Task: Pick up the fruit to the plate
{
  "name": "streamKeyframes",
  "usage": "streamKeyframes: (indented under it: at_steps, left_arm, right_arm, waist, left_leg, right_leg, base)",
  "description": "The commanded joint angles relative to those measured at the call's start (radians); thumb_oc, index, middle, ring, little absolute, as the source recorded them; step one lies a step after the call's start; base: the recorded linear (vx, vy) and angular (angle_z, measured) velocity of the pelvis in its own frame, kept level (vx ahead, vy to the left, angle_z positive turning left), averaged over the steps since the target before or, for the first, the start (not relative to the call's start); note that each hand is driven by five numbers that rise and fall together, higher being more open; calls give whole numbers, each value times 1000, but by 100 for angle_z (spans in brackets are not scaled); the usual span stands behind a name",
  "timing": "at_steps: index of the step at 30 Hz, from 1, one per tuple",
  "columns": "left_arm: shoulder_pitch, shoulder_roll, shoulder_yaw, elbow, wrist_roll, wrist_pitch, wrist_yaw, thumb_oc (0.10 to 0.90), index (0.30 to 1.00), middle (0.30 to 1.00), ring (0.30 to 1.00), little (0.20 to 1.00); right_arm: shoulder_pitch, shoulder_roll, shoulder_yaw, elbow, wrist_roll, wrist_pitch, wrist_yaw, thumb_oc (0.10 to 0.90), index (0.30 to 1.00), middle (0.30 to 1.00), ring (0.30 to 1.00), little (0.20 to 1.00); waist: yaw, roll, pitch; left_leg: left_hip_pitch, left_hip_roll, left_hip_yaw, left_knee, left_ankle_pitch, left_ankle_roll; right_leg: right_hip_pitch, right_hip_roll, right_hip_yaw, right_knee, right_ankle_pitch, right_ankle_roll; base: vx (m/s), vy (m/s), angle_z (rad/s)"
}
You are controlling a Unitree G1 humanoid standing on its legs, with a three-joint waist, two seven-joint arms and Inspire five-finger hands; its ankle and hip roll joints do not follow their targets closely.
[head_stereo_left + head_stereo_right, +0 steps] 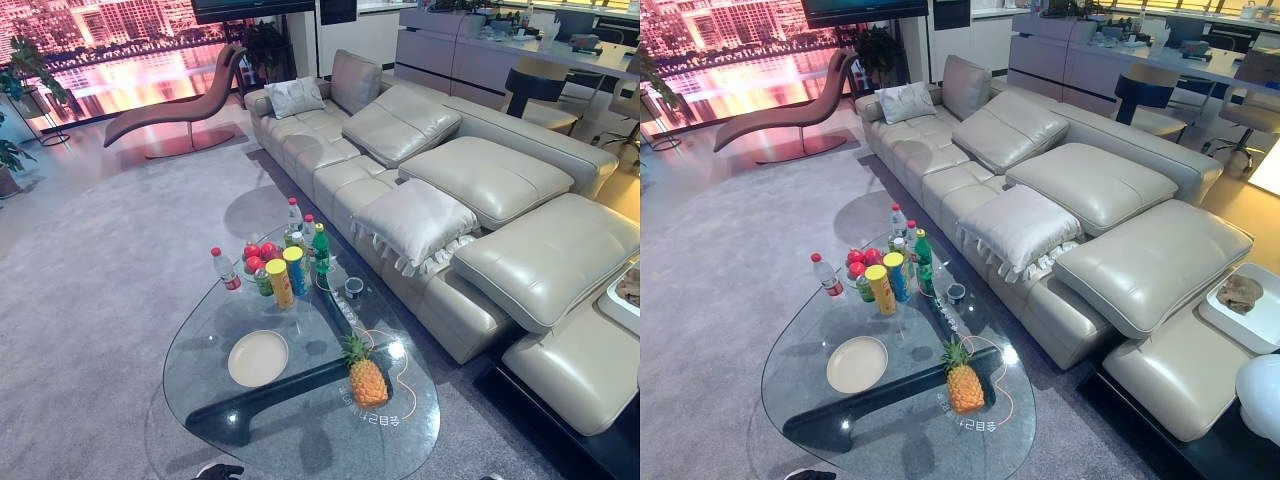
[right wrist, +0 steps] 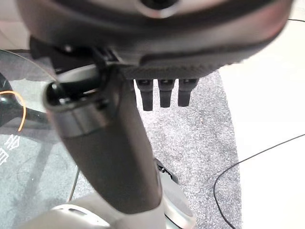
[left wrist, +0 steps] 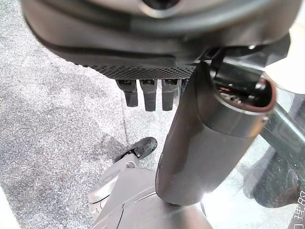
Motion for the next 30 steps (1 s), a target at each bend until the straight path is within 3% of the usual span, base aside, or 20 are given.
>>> streamKeyframes:
  at_steps: [1, 30]
  left_arm:
    - [-103, -12, -8, 78, 20, -16, -19, 800, 900, 900, 900, 900]
    - [-99, -9, -5, 72, 10, -24, -5, 800, 900, 900, 900, 900]
  right_arm:
    - [-110, -5, -14, 84, -25, -15, -28, 800, 900, 900, 900, 900]
    - [-108, -10, -13, 48, -9, 5, -27, 800, 900, 900, 900, 900]
  waist:
    - [29, -16, 52]
    - [32, -23, 51]
  left_leg:
    - [42, 2, -3, 6, -76, 1]
    - [50, 6, -2, 6, -80, 0]
  right_leg:
    - [-9, -26, -42, 5, 13, 15]
    - [-1, -25, -43, 6, 11, 16]
  base:
    - [0, 0, 0]
    - [0, 0, 0]
